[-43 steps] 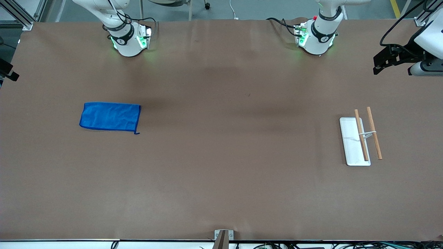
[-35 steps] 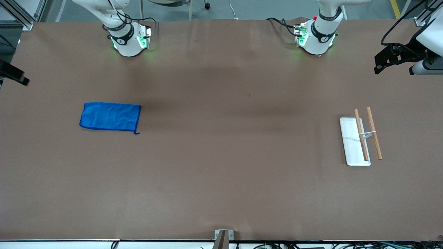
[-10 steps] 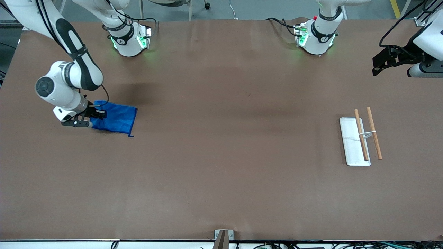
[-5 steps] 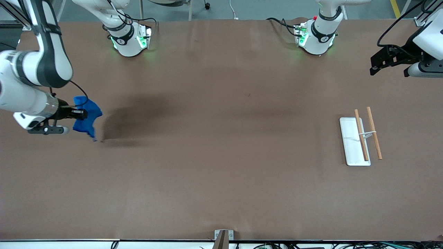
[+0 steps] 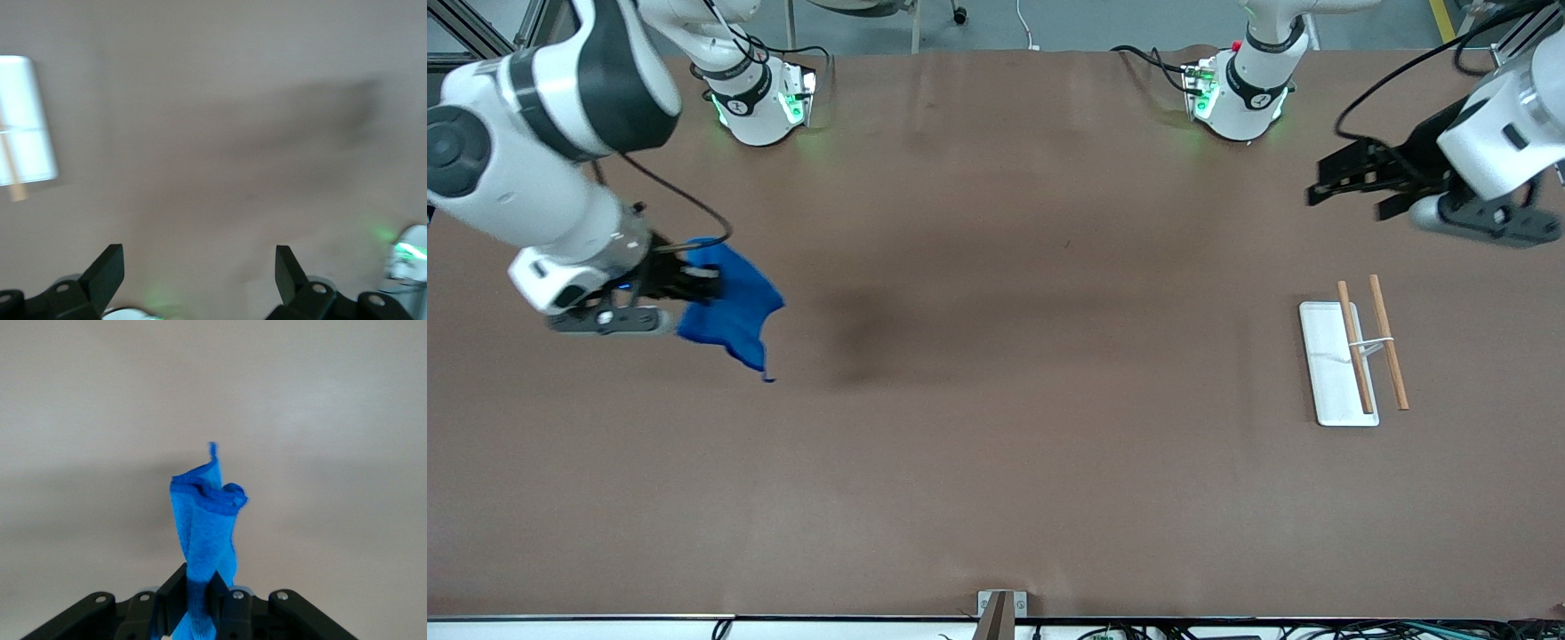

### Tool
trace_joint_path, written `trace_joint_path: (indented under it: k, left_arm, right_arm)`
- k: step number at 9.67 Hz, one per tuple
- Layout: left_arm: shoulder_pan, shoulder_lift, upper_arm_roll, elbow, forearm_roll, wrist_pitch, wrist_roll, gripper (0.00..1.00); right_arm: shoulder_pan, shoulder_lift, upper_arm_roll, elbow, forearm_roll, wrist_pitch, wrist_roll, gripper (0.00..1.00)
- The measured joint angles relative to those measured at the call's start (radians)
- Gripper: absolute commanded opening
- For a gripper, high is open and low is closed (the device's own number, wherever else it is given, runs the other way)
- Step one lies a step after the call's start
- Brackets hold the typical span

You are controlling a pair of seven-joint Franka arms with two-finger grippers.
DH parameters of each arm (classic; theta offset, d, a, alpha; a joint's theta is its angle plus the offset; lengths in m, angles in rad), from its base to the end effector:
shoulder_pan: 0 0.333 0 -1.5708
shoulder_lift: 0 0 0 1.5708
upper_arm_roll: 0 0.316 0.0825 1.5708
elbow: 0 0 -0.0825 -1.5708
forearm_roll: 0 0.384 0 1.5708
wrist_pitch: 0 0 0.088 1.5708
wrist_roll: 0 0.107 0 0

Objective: Right arm passes towel to left arm to hang
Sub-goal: 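Lift the towel with the right gripper while the left gripper reaches over, then carry the towel toward the left gripper while the left gripper approaches it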

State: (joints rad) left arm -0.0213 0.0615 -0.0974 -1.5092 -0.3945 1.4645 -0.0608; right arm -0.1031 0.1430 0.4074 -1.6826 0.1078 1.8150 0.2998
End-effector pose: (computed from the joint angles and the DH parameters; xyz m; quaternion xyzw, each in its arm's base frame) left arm 0.5528 -0.1089 0.6195 0.9779 -0.0388 -0.0694 0.1932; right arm 0.5774 0.1774 0.5168 -0.9967 0.0126 0.0237 0.0769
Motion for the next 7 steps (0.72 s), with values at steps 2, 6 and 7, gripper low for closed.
trace_joint_path:
  k: [2, 6, 7]
  left_arm:
    - [0.019, 0.019, 0.002, -0.051, -0.192, 0.037, -0.001, 1.00]
    - [0.074, 0.051, 0.003, -0.243, -0.600, 0.086, 0.064, 1.00]
    - [0.067, 0.073, -0.001, -0.271, -0.657, 0.089, 0.122, 1.00]
  right_arm:
    - [0.006, 0.055, 0.068, 0.031, 0.141, 0.094, 0.016, 0.00]
    - [0.058, 0.154, 0.165, 0.039, 0.479, 0.359, 0.018, 0.00]
    - [0.075, 0.179, 0.199, 0.040, 0.561, 0.445, 0.019, 0.00]
